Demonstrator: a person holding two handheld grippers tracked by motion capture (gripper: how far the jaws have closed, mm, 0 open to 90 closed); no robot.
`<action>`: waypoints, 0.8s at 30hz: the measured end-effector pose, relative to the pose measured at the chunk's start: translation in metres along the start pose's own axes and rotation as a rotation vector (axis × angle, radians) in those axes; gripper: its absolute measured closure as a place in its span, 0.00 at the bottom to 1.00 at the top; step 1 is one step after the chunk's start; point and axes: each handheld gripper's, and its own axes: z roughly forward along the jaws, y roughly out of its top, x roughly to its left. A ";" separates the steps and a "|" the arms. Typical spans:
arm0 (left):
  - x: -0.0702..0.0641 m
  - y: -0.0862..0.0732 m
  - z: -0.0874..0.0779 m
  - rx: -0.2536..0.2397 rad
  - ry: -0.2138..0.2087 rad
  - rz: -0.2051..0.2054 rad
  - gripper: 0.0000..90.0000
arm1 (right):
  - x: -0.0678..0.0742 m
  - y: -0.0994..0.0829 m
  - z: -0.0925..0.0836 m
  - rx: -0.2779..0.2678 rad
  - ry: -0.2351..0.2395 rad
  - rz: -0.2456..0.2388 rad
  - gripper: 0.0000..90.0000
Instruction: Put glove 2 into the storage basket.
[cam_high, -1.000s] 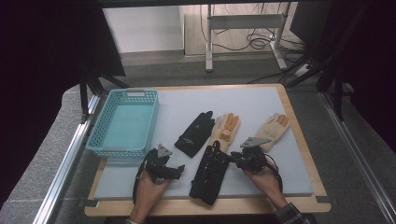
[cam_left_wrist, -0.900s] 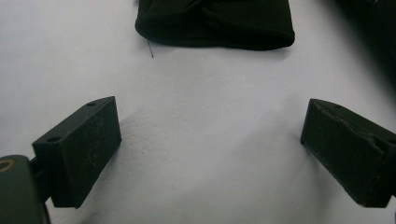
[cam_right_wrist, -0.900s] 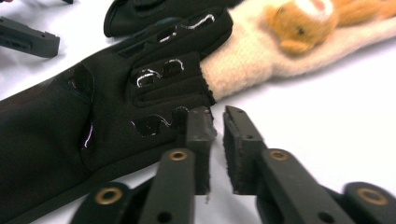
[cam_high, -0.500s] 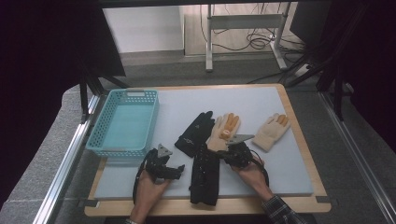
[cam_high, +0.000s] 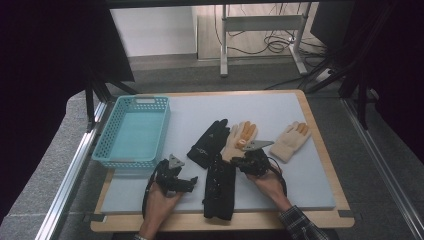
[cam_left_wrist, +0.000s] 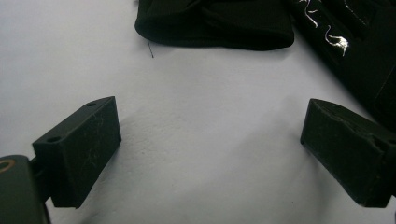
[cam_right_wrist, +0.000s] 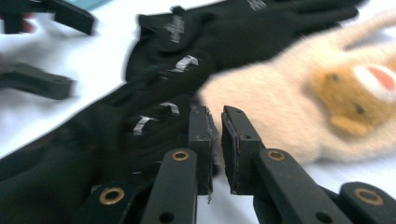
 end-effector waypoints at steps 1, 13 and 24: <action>0.000 0.000 0.000 0.000 0.000 0.000 0.06 | 0.003 0.001 0.000 0.005 -0.006 -0.020 0.90; 0.000 0.000 0.000 0.000 0.000 0.001 0.06 | -0.021 0.005 0.013 0.033 -0.112 -0.030 0.95; 0.000 0.000 0.000 0.001 0.000 0.000 0.06 | -0.039 0.026 0.016 0.010 -0.145 0.001 0.85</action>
